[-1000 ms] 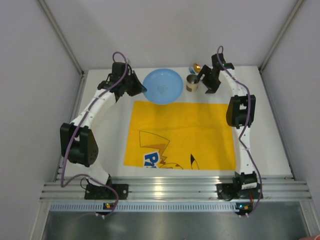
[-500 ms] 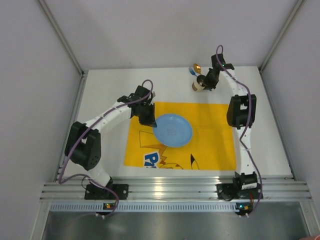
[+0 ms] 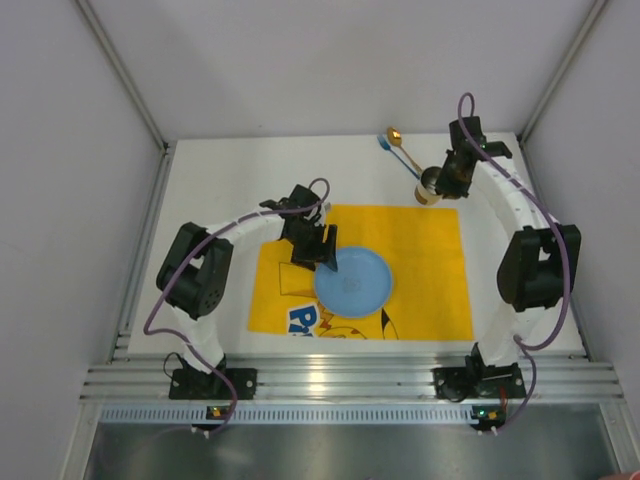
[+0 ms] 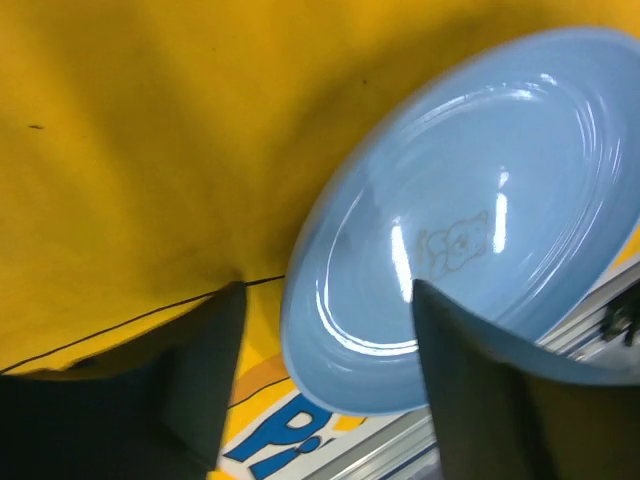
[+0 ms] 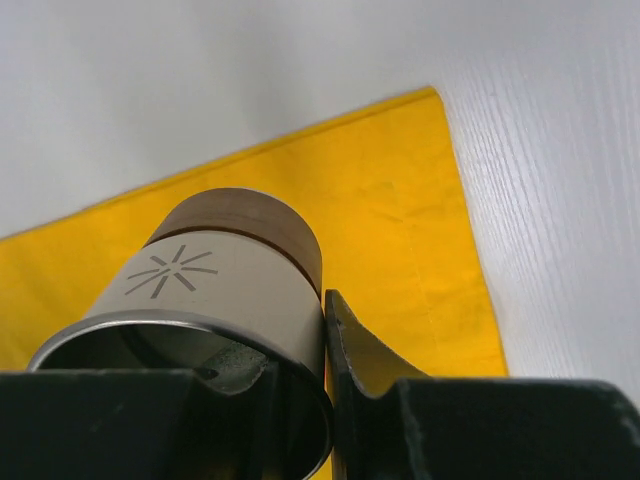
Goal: Set the dinner table for one person
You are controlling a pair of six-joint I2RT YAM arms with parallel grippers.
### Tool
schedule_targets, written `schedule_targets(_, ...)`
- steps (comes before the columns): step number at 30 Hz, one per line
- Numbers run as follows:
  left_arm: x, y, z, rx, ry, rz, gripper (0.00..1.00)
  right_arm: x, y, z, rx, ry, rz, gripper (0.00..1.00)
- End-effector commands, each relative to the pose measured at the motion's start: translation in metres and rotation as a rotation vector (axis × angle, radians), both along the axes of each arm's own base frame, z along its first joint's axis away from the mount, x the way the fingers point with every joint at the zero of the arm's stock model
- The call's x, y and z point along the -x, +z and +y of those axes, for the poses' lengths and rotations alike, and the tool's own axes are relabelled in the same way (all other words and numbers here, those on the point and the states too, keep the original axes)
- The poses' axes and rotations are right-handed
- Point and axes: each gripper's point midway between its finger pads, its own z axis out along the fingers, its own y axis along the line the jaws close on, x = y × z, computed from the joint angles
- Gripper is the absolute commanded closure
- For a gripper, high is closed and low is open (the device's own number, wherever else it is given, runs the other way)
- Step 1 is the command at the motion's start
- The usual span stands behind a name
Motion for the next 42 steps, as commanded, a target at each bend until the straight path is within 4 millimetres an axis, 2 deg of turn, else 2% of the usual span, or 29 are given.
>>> schedule_targets(1,-0.006,0.017,-0.006,0.028,-0.025,-0.051,0.18,0.023,-0.037,-0.012,0.072,-0.017,0.086,1.00)
schedule_targets(5,-0.014,0.039,-0.003,0.017,-0.005,-0.100,0.13,0.038,-0.065,-0.019,0.118,-0.033,0.167,1.00)
schedule_targets(9,-0.030,0.061,0.003,-0.002,0.056,-0.160,0.13,0.041,-0.088,-0.025,0.164,-0.041,0.216,1.00)
schedule_targets(11,-0.039,0.068,0.006,0.004,0.089,-0.180,0.14,0.037,-0.092,-0.023,0.163,-0.033,0.210,0.98)
schedule_targets(13,-0.051,0.068,0.016,-0.007,0.140,-0.189,0.14,0.033,-0.096,-0.021,0.157,-0.025,0.211,0.82)
schedule_targets(14,-0.056,0.069,0.019,-0.008,0.160,-0.190,0.14,0.032,-0.095,-0.020,0.158,-0.018,0.210,0.60)
schedule_targets(16,-0.065,0.064,0.032,-0.034,0.214,-0.184,0.16,0.028,-0.087,-0.015,0.140,-0.007,0.190,0.42)
schedule_targets(17,-0.067,0.060,0.037,-0.045,0.231,-0.181,0.16,0.028,-0.082,-0.014,0.140,0.000,0.183,0.28)
schedule_targets(20,-0.083,0.050,0.053,-0.044,0.296,-0.183,0.17,0.029,-0.055,-0.015,0.140,0.013,0.147,0.16)
schedule_targets(21,-0.088,0.040,0.057,-0.052,0.310,-0.169,0.17,0.030,-0.046,-0.017,0.151,0.010,0.135,0.10)
schedule_targets(22,-0.096,0.036,0.062,-0.052,0.327,-0.173,0.18,0.030,-0.026,-0.018,0.150,0.010,0.101,0.09)
schedule_targets(23,-0.103,0.034,0.065,-0.056,0.336,-0.177,0.18,0.030,-0.015,-0.020,0.157,0.018,0.086,0.09)
schedule_targets(25,-0.111,0.014,0.070,-0.075,0.345,-0.149,0.19,0.029,0.017,-0.020,0.156,0.028,0.027,0.09)
schedule_targets(26,-0.113,0.000,0.069,-0.087,0.342,-0.123,0.19,0.029,0.027,-0.021,0.161,0.029,0.010,0.09)
schedule_targets(28,-0.113,-0.013,0.072,-0.102,0.342,-0.094,0.21,0.026,0.052,-0.022,0.163,0.028,-0.033,0.09)
schedule_targets(30,-0.107,-0.030,0.075,-0.117,0.347,-0.056,0.22,0.021,0.061,-0.022,0.154,0.023,-0.048,0.09)
schedule_targets(31,-0.104,-0.034,0.078,-0.124,0.351,-0.045,0.23,0.014,0.074,-0.021,0.141,0.020,-0.085,0.09)
schedule_targets(32,-0.095,-0.040,0.082,-0.135,0.353,-0.030,0.23,0.007,0.077,-0.018,0.129,0.024,-0.101,0.09)
schedule_targets(33,-0.090,-0.042,0.086,-0.143,0.361,-0.026,0.23,-0.002,0.070,-0.010,0.093,0.049,-0.096,0.09)
schedule_targets(34,-0.085,-0.046,0.090,-0.149,0.366,-0.019,0.23,-0.019,0.083,-0.004,0.068,0.064,-0.151,0.09)
schedule_targets(35,-0.072,-0.052,0.097,-0.161,0.371,-0.001,0.23,-0.029,0.082,0.002,0.047,0.087,-0.166,0.09)
schedule_targets(36,-0.066,-0.055,0.102,-0.169,0.378,0.012,0.23,-0.044,0.067,0.015,-0.003,0.135,-0.151,0.09)
schedule_targets(37,-0.051,-0.065,0.109,-0.188,0.381,0.042,0.23,-0.063,0.076,0.023,-0.027,0.170,-0.209,0.10)
schedule_targets(38,-0.046,-0.063,0.112,-0.193,0.388,0.046,0.23,-0.075,0.074,0.032,-0.058,0.202,-0.223,0.10)
schedule_targets(39,-0.043,-0.064,0.116,-0.195,0.395,0.052,0.23,-0.089,0.046,0.044,-0.115,0.247,-0.181,0.10)
schedule_targets(40,-0.034,-0.068,0.119,-0.206,0.392,0.071,0.23,-0.108,0.060,0.051,-0.142,0.266,-0.236,0.11)
schedule_targets(41,-0.033,-0.065,0.120,-0.208,0.389,0.065,0.23,-0.119,0.056,0.054,-0.169,0.277,-0.242,0.11)
schedule_targets(42,-0.029,-0.064,0.123,-0.221,0.386,0.073,0.23,-0.131,0.027,0.066,-0.219,0.305,-0.203,0.11)
